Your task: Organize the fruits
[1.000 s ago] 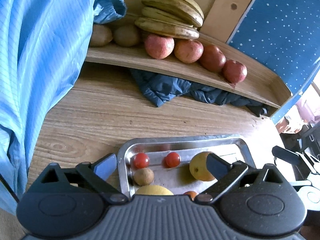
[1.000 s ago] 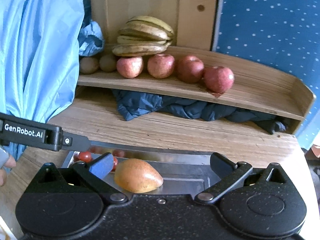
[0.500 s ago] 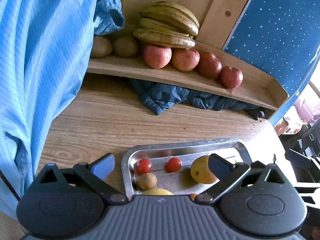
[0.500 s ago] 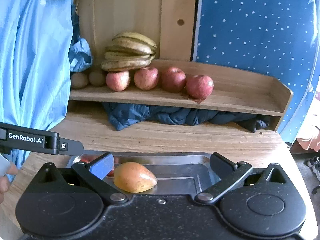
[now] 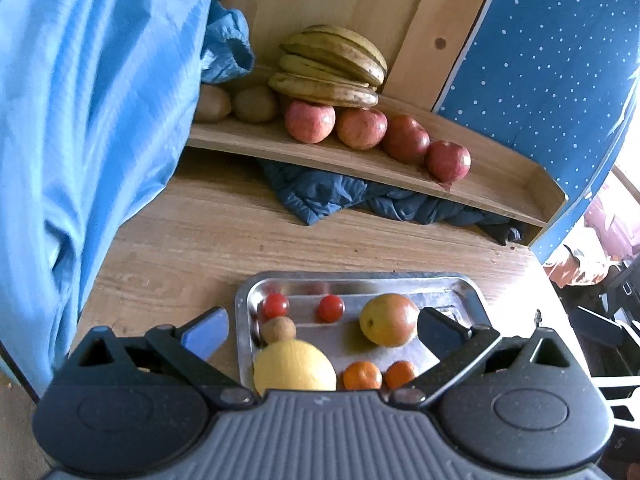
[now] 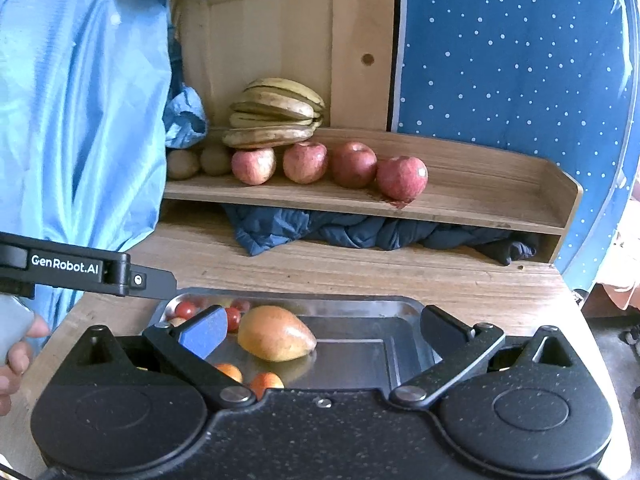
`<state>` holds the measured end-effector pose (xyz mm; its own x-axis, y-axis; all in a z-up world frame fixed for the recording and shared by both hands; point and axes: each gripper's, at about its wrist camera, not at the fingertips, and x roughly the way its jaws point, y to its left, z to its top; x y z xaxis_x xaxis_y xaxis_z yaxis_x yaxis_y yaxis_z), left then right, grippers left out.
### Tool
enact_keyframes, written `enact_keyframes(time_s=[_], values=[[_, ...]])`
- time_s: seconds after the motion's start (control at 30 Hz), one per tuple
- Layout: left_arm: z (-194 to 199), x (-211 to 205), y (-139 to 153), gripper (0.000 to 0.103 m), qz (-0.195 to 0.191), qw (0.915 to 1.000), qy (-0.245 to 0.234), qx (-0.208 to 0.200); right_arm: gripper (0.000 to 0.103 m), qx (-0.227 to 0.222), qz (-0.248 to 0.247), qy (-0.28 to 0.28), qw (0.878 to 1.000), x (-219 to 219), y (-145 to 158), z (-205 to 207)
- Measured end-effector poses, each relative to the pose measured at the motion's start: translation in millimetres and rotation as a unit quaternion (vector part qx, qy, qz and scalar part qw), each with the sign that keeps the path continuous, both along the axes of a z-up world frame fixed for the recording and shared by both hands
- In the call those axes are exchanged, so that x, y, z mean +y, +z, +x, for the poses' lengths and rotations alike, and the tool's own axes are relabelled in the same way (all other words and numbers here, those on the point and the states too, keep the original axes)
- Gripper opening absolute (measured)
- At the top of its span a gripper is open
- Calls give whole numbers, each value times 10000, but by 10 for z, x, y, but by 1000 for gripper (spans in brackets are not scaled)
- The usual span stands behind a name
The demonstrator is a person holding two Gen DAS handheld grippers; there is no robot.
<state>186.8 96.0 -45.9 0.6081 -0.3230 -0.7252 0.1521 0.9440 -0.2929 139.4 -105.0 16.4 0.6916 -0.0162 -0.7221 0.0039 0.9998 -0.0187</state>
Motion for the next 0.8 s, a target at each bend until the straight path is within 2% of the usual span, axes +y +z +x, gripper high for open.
enact_keyframes(time_s=[0.47,0.8], values=[[-705,-31,175,102,308,9982,384,-349,102,-282,170,151,9993,-230,220,-498],[-1100,10,234,102,581,9966,429,-388,102,-183,383,172,9989,-238,277,-861]])
